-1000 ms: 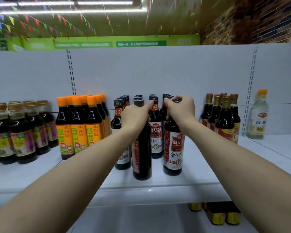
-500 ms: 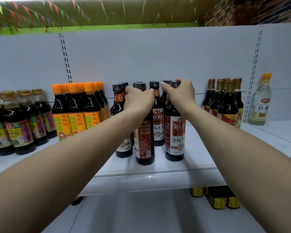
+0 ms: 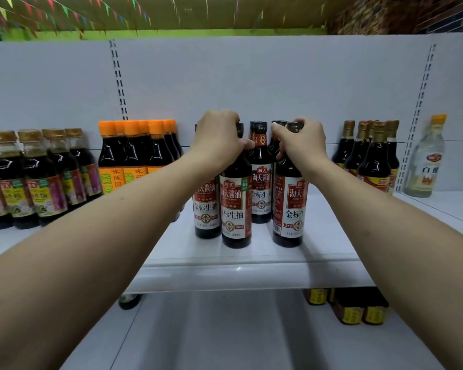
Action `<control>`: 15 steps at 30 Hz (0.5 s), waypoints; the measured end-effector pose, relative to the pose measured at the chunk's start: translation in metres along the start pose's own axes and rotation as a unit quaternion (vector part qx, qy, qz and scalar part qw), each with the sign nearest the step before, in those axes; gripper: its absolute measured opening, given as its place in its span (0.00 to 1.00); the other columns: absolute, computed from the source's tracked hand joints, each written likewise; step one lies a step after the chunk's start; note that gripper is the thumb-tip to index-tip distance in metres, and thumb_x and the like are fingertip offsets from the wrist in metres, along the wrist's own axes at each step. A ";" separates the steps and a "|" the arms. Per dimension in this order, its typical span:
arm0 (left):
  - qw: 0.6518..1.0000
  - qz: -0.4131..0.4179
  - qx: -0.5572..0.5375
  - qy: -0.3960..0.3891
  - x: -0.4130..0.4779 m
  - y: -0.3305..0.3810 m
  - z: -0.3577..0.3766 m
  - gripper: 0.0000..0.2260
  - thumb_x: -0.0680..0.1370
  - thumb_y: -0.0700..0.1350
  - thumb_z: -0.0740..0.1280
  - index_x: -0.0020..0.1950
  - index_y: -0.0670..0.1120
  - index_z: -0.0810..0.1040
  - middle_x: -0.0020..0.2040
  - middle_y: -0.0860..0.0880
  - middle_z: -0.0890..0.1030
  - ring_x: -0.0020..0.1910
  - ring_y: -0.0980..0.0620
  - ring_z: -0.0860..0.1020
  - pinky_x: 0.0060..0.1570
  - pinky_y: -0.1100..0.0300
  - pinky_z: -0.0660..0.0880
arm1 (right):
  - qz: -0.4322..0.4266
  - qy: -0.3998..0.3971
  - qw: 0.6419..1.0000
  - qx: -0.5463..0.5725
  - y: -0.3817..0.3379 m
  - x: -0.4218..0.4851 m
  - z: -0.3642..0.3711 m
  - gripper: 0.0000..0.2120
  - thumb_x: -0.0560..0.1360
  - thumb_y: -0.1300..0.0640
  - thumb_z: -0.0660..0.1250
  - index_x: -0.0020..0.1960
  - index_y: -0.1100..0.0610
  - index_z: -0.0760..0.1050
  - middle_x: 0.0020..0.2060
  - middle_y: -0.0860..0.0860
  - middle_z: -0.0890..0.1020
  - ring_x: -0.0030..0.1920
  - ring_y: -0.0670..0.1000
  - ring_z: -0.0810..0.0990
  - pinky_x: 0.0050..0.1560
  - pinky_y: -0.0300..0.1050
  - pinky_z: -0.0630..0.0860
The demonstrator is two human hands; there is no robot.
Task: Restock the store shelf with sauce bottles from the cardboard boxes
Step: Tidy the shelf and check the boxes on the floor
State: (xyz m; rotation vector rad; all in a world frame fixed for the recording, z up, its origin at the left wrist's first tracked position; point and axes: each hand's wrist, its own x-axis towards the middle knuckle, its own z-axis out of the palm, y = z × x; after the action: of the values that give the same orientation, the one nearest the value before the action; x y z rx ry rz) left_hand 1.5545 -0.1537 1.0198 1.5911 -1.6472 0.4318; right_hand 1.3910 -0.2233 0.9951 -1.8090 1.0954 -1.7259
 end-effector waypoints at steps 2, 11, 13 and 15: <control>0.999 0.028 0.036 0.006 0.000 0.001 0.003 0.19 0.75 0.57 0.76 0.53 0.42 0.82 0.48 0.44 0.82 0.51 0.43 0.79 0.46 0.53 0.73 | 0.001 0.001 1.000 -0.004 -0.001 0.000 0.001 0.15 0.77 0.49 0.73 0.41 0.57 0.74 0.34 0.61 0.84 0.27 0.54 0.83 0.43 0.58 0.84; 0.960 0.092 0.263 0.013 0.004 0.013 0.013 0.18 0.83 0.54 0.66 0.64 0.41 0.77 0.58 0.40 0.77 0.54 0.39 0.81 0.41 0.54 0.68 | 0.009 -0.007 1.000 0.024 -0.004 -0.005 0.012 0.20 0.79 0.41 0.67 0.40 0.56 0.74 0.28 0.53 0.82 0.29 0.52 0.82 0.47 0.57 0.83; 0.955 0.097 0.278 0.015 0.006 0.012 0.015 0.16 0.84 0.52 0.65 0.63 0.41 0.78 0.57 0.40 0.77 0.52 0.39 0.81 0.40 0.53 0.68 | 0.005 -0.009 1.000 0.027 -0.004 -0.005 0.012 0.21 0.81 0.40 0.65 0.42 0.58 0.74 0.29 0.52 0.82 0.30 0.52 0.83 0.48 0.56 0.82; 0.954 0.101 0.283 0.018 0.006 0.012 0.017 0.14 0.84 0.50 0.65 0.62 0.41 0.78 0.56 0.40 0.77 0.50 0.39 0.81 0.39 0.52 0.68 | 0.005 -0.007 0.999 0.033 -0.003 -0.006 0.011 0.21 0.82 0.40 0.62 0.50 0.59 0.75 0.32 0.53 0.83 0.31 0.51 0.83 0.49 0.56 0.81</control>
State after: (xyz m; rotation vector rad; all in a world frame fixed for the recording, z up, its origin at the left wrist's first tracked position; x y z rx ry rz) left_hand 1.5391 -0.1686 1.0168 1.7975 -1.7611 1.1145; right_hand 1.4030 -0.2196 0.9918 -1.7688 1.0276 -1.7204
